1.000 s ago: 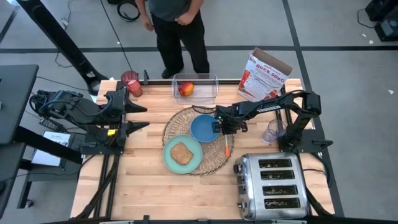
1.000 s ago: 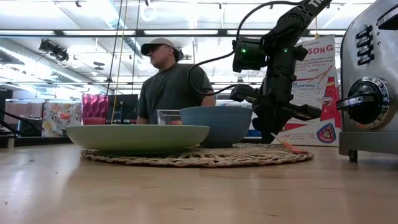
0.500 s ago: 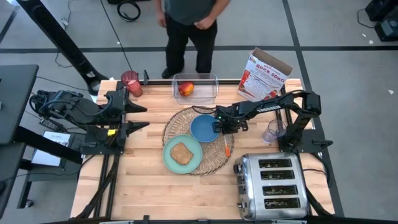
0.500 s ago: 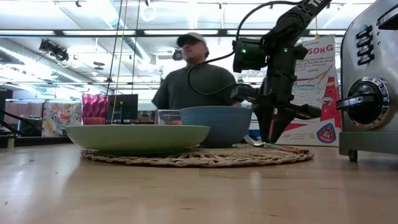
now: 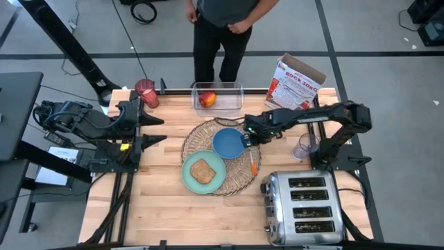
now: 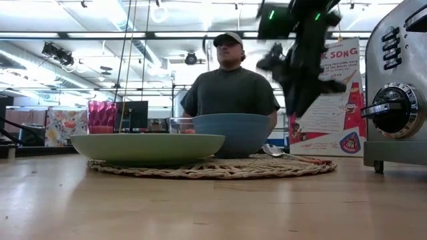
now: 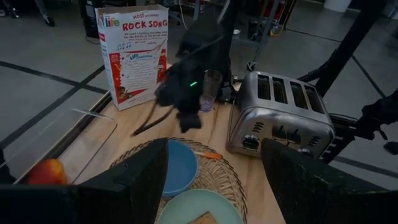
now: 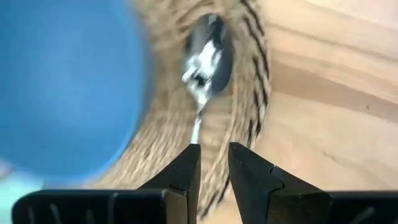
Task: Arrange a breakfast setting
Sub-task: Put the apple on the table mat
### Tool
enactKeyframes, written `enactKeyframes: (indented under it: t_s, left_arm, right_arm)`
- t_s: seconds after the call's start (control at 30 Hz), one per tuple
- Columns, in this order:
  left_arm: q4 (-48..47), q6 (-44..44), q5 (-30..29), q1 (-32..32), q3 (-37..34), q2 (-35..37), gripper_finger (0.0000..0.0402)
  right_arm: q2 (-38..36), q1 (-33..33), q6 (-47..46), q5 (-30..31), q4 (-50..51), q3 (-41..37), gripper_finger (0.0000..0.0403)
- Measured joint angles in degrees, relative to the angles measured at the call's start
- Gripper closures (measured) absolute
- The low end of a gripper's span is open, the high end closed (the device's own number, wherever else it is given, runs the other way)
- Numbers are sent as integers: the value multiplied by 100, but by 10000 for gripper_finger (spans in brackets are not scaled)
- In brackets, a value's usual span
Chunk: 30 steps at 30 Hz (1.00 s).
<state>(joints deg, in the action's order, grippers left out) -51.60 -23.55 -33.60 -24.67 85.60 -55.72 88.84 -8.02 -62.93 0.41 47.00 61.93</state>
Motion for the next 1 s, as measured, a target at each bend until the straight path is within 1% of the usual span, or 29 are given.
enactKeyframes:
  t_s: [0.07,0.13,0.23,0.33,0.5,0.6,0.7,0.83,1.0]
  left_arm:
    - [-5,-114,-180,5,0,-1,139]
    - [-51,-299,-432,102,0,-2,139]
    - [-80,-318,-366,584,0,-69,139]
    - [-78,-299,66,1362,0,-273,139]
    - [-2,-94,1256,2647,0,-854,139]
    - [194,165,1741,3294,0,-1387,139]
    - [420,283,2123,3901,0,-1936,139]
    - [626,438,2613,4582,0,-2645,141]
    - [694,660,3029,5183,0,-3452,162]
  right_arm:
    - [-360,262,94,354,8,0,312]
    - [-731,505,445,711,-204,0,312]
    - [-1250,768,1115,1176,-618,0,312]
    - [-1746,929,1965,1474,-1301,1,312]
    - [-2417,986,2852,1965,-2418,1,312]
    - [-2721,893,3248,2027,-2914,2,310]
    - [-2968,802,3524,1890,-3210,2,304]
    - [-3206,735,3704,1745,-3179,2,296]
    - [-3412,718,4028,1643,-3184,2,293]
